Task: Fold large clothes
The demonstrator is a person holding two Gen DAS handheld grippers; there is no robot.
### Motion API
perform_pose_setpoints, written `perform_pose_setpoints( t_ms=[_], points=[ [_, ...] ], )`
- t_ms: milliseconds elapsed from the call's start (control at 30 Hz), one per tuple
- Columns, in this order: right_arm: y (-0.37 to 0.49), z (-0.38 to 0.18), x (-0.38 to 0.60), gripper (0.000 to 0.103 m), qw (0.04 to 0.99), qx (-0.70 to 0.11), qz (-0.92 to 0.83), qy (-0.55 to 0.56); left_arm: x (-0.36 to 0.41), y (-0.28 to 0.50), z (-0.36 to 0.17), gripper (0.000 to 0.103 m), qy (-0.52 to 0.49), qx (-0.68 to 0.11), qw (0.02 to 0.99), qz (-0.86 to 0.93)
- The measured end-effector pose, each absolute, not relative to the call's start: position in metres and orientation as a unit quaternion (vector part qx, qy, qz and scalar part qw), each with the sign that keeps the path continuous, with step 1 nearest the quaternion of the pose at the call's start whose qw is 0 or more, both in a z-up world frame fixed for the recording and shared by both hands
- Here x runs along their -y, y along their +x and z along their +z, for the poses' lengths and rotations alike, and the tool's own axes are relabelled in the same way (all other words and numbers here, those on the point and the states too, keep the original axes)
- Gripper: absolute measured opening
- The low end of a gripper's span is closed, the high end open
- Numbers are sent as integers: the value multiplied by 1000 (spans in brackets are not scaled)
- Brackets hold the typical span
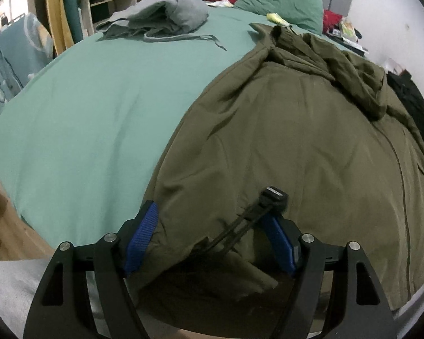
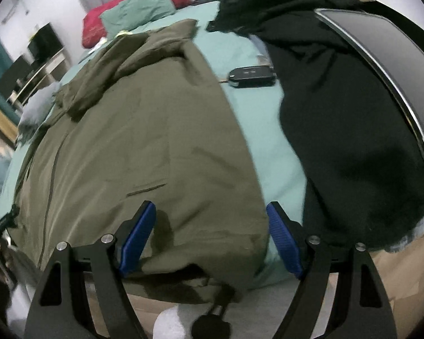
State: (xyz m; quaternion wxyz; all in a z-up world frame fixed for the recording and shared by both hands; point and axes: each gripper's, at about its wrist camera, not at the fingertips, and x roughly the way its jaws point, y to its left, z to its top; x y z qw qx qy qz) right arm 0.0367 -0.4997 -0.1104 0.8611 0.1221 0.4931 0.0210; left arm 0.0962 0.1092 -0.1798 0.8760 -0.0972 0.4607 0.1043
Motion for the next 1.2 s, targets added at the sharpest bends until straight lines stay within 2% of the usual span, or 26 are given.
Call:
perform_pose_setpoints(
  t_ms=[67,133,300,367,433,467,500,567,700,933,1200],
  points=[
    [38,-116,501,80,856,-502,23,123,-112,96,-179,77,-107,-461,876,98],
    [39,-117,502,80,853,-506,26,124,-109,94,-179,71,-100,-461,877,93],
    [37,-120,482,80,841,-538,49,37,-88,89,-176,19,-59,-459,884,66],
    [32,-122,472,77,836,-544,65,-16,-83,86,-175,13,-49,-456,886,64],
    [26,-120,473,51,840,-538,64,-33,-86,83,-170,8,-62,-449,889,59],
    [24,-117,474,27,843,-533,65,-40,-90,80,-166,4,-79,-443,892,55],
    [20,-114,479,15,845,-527,84,-28,-92,78,-163,4,-87,-439,893,52],
    [16,-109,488,13,852,-515,97,-2,-93,73,-157,4,-96,-432,895,47],
    [6,-87,509,11,868,-467,133,100,-80,55,-132,3,-58,-399,914,48],
    [-4,-54,534,10,852,-376,228,284,-84,32,-88,3,-117,-366,923,26],
    [-27,-13,530,9,867,-325,239,291,-98,5,-40,2,-115,-330,936,28]
  ],
)
